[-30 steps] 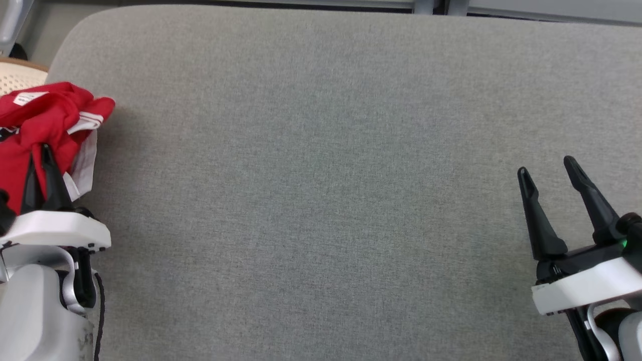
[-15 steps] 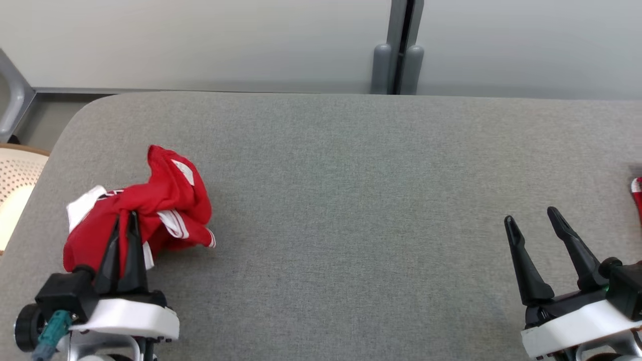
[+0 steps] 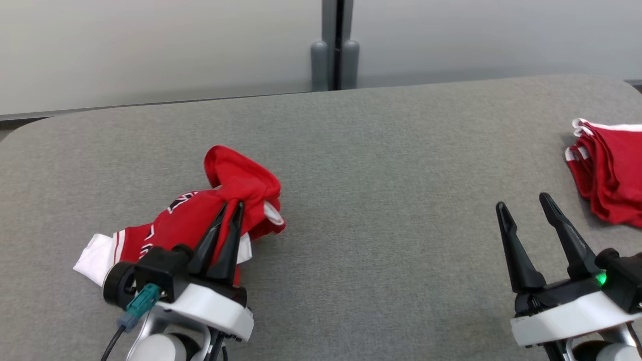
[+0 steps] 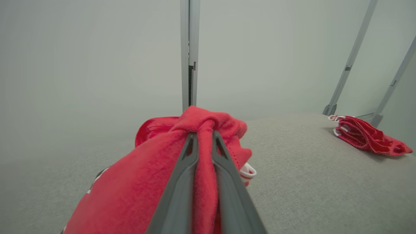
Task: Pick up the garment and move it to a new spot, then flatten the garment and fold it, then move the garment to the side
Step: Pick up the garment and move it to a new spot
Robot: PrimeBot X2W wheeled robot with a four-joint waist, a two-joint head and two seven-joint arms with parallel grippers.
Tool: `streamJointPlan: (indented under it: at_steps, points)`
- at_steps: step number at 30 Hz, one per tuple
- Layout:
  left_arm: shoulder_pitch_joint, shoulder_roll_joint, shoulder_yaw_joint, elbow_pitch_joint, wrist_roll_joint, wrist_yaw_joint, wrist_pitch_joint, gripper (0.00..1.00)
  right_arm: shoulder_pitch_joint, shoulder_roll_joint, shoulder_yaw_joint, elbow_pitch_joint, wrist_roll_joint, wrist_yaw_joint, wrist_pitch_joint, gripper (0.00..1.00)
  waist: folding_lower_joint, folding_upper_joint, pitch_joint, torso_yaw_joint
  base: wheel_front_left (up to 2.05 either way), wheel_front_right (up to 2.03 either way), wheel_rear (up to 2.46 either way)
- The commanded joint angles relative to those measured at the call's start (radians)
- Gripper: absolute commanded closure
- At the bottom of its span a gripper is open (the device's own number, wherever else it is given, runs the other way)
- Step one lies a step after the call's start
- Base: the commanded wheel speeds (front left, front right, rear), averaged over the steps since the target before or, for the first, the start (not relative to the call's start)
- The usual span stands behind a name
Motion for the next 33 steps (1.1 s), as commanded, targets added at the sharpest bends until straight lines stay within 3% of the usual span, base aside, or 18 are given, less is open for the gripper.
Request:
streamJointPlan:
  at_steps: [1,11,19,20,21,27,33]
  points:
    - [-0.047,0.000,-0.013,0.017,0.005,-0.008,-0.008,1.00,-0.035,0.007,0.014,0.002,0.006,0.000,-0.015,0.00,0.0000,-0.0001,0.060,-0.079,0.00,0.00,0.00]
    - [-0.294,-0.025,-0.171,0.189,0.009,-0.050,-0.017,1.00,-0.103,0.043,0.040,0.073,0.032,0.000,-0.093,0.00,0.0000,-0.0001,0.207,-0.277,0.00,0.00,0.00]
    - [-0.371,-0.029,-0.293,0.359,0.014,-0.071,-0.018,1.00,-0.121,0.063,0.051,0.126,0.045,0.000,-0.142,0.00,0.0000,-0.0001,0.264,-0.349,0.00,0.00,0.00]
    - [-0.374,-0.029,-0.301,0.372,0.012,-0.070,-0.025,0.79,-0.123,0.064,0.052,0.132,0.046,0.000,-0.147,0.00,0.0000,-0.0001,0.266,-0.350,0.00,0.00,0.00]
    - [-0.380,-0.030,-0.309,0.380,0.014,-0.070,-0.036,0.00,-0.126,0.066,0.052,0.137,0.046,0.000,-0.151,0.00,0.0000,-0.0001,0.267,-0.349,0.00,0.00,0.00]
    - [-0.377,-0.031,-0.335,0.364,0.003,-0.067,-0.113,0.00,-0.131,0.056,0.043,0.154,0.044,0.000,-0.158,0.00,0.0000,-0.0001,0.232,-0.297,0.00,0.00,0.00]
    - [-0.346,-0.029,-0.290,0.282,-0.033,-0.023,-0.175,0.00,-0.113,0.030,0.023,0.137,0.026,0.000,-0.129,0.00,0.0000,-0.0001,0.166,-0.201,0.00,0.00,0.00]
